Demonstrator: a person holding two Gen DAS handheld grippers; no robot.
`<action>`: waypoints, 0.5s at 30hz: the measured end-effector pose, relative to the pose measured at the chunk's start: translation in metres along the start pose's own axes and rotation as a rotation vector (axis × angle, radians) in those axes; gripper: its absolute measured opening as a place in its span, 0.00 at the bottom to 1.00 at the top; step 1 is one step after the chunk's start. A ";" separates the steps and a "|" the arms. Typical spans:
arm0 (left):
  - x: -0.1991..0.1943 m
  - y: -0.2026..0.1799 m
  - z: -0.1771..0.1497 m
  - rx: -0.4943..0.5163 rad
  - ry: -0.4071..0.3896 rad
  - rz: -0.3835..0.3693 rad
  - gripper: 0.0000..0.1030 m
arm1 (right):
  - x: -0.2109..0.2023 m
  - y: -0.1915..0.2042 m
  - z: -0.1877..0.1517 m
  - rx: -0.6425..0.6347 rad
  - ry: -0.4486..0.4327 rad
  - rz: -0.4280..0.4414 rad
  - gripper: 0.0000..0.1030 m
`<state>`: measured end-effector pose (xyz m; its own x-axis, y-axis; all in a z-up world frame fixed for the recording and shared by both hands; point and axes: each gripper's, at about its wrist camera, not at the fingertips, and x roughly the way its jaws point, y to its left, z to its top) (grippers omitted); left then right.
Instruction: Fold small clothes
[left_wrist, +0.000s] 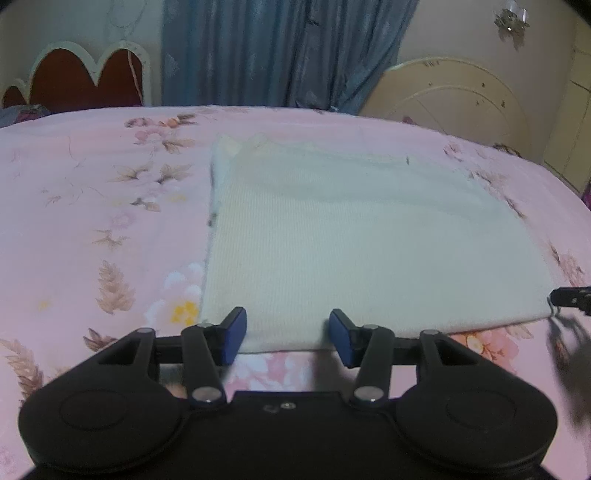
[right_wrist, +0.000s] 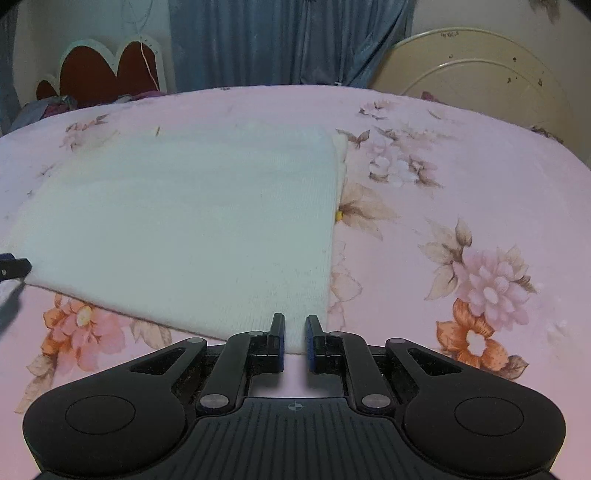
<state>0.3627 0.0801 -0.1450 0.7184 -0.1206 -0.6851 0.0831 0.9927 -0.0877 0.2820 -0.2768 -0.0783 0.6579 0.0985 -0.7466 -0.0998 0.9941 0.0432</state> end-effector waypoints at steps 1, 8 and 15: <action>-0.004 0.002 -0.001 -0.008 -0.023 -0.001 0.54 | -0.005 0.001 0.000 0.001 -0.024 0.005 0.10; 0.004 0.005 -0.005 0.005 0.006 -0.003 0.58 | 0.008 -0.003 -0.010 0.002 0.036 -0.006 0.10; -0.034 0.002 -0.001 -0.037 -0.037 0.060 0.84 | -0.011 -0.001 -0.007 0.015 0.024 -0.020 0.15</action>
<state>0.3379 0.0858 -0.1228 0.7462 -0.0597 -0.6631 0.0140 0.9972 -0.0741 0.2695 -0.2790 -0.0746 0.6414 0.0771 -0.7633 -0.0750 0.9965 0.0376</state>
